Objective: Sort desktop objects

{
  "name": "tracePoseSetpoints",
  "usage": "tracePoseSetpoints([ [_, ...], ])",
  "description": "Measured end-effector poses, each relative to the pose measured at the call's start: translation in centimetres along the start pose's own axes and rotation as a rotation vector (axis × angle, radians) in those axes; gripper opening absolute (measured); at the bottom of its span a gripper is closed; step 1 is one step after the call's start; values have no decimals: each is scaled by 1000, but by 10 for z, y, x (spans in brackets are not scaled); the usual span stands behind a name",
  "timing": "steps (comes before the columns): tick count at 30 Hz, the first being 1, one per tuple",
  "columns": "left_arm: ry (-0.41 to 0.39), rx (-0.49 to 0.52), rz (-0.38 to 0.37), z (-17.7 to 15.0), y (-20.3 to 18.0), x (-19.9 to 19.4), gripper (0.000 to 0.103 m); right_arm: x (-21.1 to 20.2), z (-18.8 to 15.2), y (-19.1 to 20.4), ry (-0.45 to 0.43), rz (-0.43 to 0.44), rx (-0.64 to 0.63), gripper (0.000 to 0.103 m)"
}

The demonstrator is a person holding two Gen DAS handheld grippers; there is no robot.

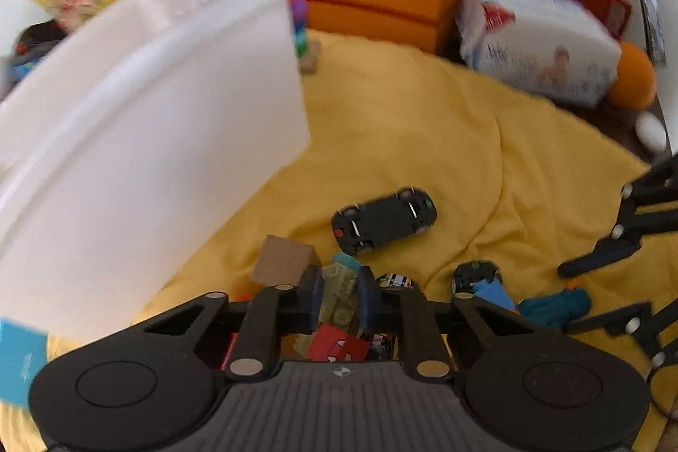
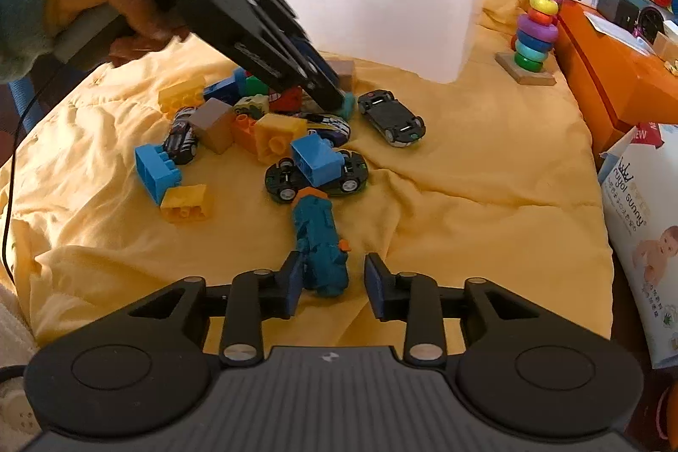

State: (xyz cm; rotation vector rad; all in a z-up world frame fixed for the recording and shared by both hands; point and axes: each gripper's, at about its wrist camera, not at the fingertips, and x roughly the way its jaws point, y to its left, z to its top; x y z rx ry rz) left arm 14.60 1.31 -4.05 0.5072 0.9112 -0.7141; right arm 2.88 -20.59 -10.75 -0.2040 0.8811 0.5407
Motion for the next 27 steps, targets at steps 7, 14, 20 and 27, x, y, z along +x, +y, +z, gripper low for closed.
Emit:
tracePoseSetpoints([
  [7, -149, -132, 36, -22, -10, -68, 1, 5, 0, 3, 14, 12, -18, 38],
  [14, -163, -294, 13, -67, -39, -96, 1, 8, 0, 1, 11, 28, -36, 39],
  [20, -139, -401, 1, -100, -68, -97, 1, 9, 0, 4, 9, 36, -58, 41],
  [27, -87, -421, 22, -113, -98, -81, 4, 6, -3, 1, 6, 52, -67, 42],
])
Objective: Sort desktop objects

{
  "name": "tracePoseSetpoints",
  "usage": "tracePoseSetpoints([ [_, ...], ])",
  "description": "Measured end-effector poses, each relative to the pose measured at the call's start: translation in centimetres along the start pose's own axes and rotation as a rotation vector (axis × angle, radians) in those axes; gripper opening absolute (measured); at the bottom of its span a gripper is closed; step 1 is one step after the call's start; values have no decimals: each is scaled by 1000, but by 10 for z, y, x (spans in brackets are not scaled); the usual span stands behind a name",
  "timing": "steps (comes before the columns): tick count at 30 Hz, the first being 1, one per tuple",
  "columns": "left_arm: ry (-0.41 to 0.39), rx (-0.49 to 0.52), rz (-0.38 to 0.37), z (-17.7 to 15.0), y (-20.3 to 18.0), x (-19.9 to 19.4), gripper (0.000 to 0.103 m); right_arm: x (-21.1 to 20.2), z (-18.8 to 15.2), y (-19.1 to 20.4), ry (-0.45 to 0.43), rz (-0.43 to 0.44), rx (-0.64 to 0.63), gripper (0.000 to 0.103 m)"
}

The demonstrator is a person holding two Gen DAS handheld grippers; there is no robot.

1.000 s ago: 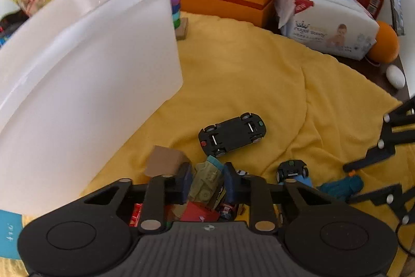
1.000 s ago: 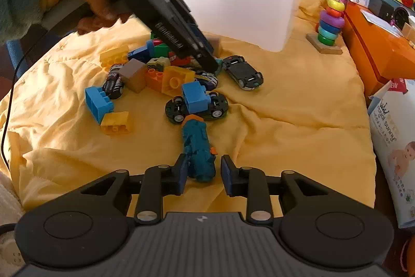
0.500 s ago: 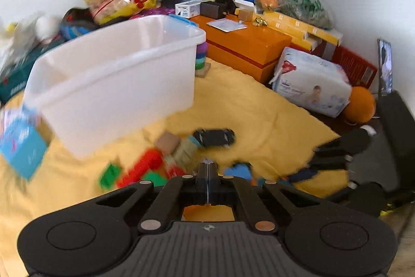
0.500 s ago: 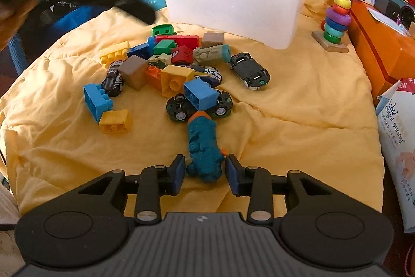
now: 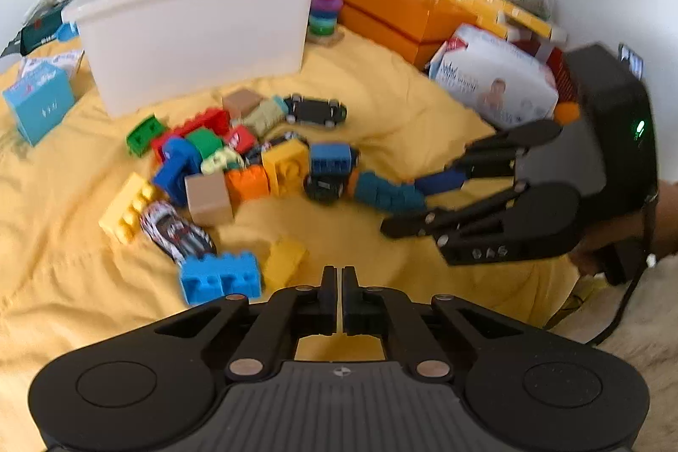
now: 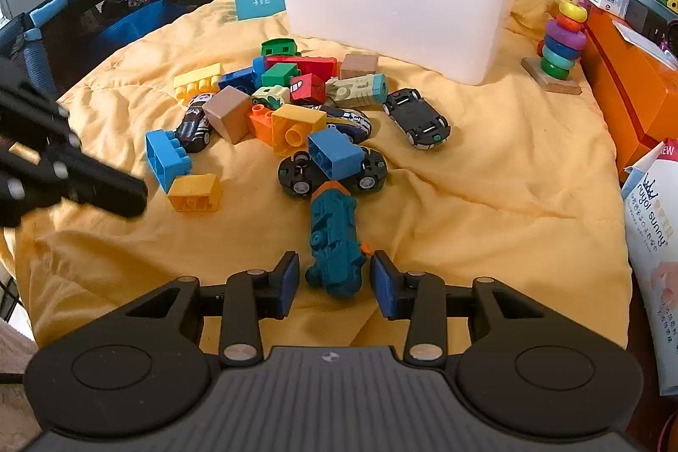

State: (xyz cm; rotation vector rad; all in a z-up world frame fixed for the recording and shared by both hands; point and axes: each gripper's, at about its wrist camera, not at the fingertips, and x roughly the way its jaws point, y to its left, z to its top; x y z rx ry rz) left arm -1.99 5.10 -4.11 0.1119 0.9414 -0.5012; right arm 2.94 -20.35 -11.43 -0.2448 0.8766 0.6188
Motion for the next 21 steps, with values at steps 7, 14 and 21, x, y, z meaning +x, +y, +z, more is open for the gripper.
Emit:
tracePoseSetpoints([
  [7, 15, -2, 33, -7, -5, 14, 21, -3, -2, 1, 3, 11, -14, 49],
  [14, 5, 10, 58, -5, -9, 14, 35, -5, -4, -4, -1, 4, -7, 55],
  [21, 11, 23, 65, -6, -6, 13, 40, -7, 1, -2, -6, 7, -60, 53],
])
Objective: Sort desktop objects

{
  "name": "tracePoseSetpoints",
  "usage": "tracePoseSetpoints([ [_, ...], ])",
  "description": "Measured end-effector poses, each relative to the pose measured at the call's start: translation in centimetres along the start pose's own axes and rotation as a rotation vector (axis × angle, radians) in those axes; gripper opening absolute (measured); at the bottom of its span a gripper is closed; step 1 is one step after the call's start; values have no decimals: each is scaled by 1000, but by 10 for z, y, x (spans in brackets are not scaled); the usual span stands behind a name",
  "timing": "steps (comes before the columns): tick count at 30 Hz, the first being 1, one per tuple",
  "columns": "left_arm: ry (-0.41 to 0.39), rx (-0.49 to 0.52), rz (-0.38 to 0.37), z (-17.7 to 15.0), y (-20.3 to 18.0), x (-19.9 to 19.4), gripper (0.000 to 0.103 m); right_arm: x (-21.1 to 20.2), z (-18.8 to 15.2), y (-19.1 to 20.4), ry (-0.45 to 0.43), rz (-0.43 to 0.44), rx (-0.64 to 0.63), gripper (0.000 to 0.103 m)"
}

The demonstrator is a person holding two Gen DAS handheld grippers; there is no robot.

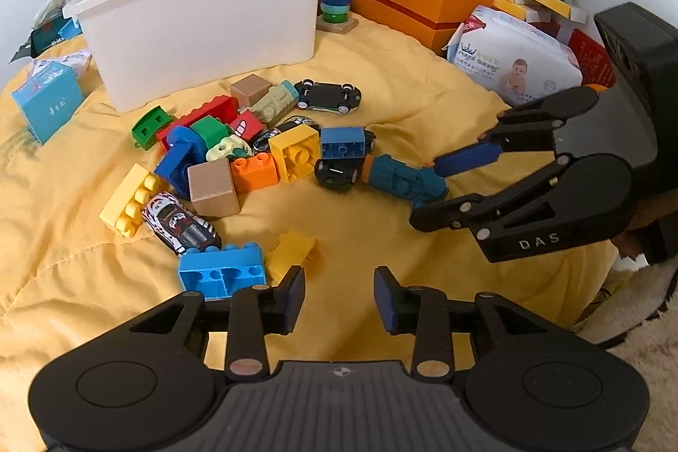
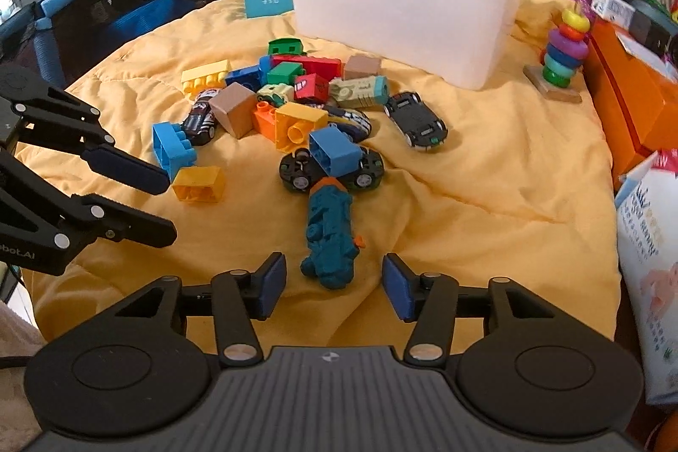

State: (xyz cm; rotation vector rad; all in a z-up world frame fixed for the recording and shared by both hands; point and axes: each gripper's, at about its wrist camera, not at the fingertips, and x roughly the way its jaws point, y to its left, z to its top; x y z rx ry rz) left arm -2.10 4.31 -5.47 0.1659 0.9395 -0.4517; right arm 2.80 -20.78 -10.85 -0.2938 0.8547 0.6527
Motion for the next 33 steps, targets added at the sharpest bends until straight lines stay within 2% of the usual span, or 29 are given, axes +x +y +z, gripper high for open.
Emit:
tracePoseSetpoints([
  [6, -21, 83, 49, 15, -3, 3, 40, 4, 5, 5, -9, 2, -31, 45],
  [9, -61, 113, 60, 35, -1, 2, 45, 6, 5, 7, 10, 0, -48, 25],
  [10, -69, 120, 68, 43, 1, 3, 45, 6, 4, 7, 6, 2, -51, 23],
  [14, -88, 160, 126, 75, 12, 16, 46, 3, 5, 6, -13, 6, -51, 22],
  [16, -96, 183, 153, 95, 19, 28, 59, 7, 3, 4, -2, 17, -33, 22],
  [19, -65, 222, 129, 119, 28, 52, 62, 6, 0, 2, 4, 22, -18, 22],
  [20, -50, 246, 128, 123, 28, 61, 61, 6, -1, 2, 5, 21, -14, 22],
  [21, -38, 274, 130, 126, 28, 69, 56, 5, -2, 1, 5, 20, -7, 22],
  [22, -17, 293, 126, 128, 28, 77, 42, 5, -3, 0, 5, 20, 3, 22],
  [24, 66, 303, 89, 133, 30, 92, 30, 5, -3, -2, 4, 22, 21, 22],
  [30, 92, 343, 75, 134, 32, 115, 35, 7, -4, -4, 1, 18, 42, 23],
  [33, 72, 267, 33, 133, 42, 115, 28, 7, -4, -5, -2, 9, 50, 23],
])
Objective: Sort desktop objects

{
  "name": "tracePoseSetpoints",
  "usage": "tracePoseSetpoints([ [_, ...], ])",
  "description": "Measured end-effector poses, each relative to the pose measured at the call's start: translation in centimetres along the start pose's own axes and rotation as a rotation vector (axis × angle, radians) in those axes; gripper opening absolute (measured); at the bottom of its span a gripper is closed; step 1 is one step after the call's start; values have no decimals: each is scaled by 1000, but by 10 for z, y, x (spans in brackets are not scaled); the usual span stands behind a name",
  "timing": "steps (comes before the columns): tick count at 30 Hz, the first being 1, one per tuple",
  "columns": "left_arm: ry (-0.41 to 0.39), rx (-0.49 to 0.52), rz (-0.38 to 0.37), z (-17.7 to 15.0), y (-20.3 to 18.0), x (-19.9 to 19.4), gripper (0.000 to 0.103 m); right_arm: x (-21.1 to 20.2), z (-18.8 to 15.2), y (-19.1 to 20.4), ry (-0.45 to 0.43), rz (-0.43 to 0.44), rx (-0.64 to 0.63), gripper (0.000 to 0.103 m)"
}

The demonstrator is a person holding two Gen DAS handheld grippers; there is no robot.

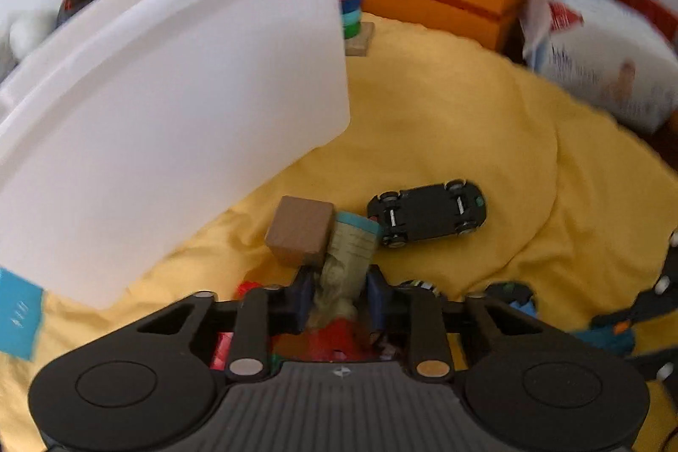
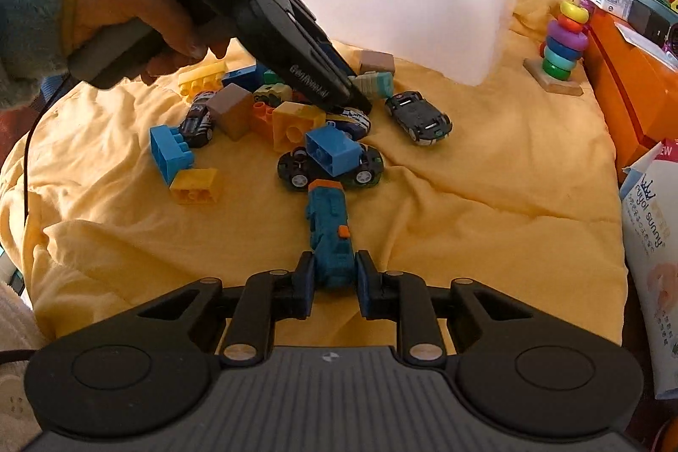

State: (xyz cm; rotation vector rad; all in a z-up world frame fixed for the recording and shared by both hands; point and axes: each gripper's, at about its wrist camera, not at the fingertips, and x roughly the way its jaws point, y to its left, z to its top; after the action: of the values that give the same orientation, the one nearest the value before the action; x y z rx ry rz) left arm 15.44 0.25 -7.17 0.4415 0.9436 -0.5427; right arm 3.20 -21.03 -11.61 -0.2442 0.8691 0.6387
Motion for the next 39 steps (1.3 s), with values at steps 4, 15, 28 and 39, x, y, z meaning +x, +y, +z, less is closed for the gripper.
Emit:
tracePoseSetpoints([
  [4, -60, -25, -2, -7, -4, -25, 28, 1, 1, -1, -7, -13, 14, 28],
  [15, -248, -199, 1, -45, -16, -117, 28, 11, 12, 9, -11, -24, 7, 48],
  [28, -221, -280, -6, -91, -17, -133, 28, -5, 17, 12, 25, -70, -70, 23],
  [39, -335, -188, 115, -45, 28, -163, 28, -49, 79, 8, -232, -145, -125, 23],
])
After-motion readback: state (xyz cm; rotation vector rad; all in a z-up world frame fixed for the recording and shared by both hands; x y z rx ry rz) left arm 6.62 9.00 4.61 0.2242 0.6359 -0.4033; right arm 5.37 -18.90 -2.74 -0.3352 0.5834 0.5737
